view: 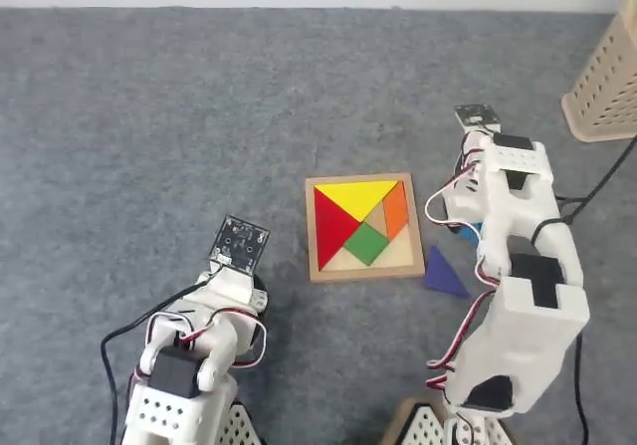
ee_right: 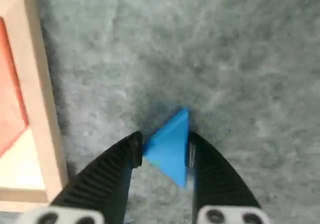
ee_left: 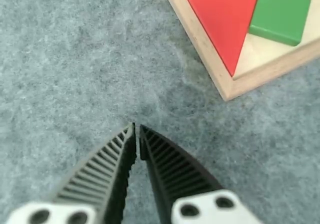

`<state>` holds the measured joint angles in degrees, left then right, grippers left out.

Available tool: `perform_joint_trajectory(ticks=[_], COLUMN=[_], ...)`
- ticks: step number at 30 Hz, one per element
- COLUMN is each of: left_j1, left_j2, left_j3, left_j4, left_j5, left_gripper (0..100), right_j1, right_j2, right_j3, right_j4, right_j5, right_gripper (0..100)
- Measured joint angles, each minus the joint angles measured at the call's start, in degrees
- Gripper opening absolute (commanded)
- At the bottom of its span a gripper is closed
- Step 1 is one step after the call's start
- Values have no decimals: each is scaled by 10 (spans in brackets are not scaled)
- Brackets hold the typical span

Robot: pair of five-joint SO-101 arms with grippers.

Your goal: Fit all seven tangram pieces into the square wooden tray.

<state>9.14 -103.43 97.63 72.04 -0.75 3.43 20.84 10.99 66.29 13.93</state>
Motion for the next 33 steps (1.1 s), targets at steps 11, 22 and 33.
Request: perform_joint_trajectory(ticks=[11, 22, 33], left_j1=[0, 0, 0], left_j2=[0, 0, 0], left_j3=[0, 0, 0], left_j4=[0, 0, 0], left_j5=[0, 0, 0], left_gripper=[12, 12, 12], right_j1=[-5, -50, -9], right_j2=[-109, -108, -52], right_j3=[35, 102, 39], right_j4=[39, -18, -18], right_j5=[23, 57, 62], right_gripper=[173, 173, 171])
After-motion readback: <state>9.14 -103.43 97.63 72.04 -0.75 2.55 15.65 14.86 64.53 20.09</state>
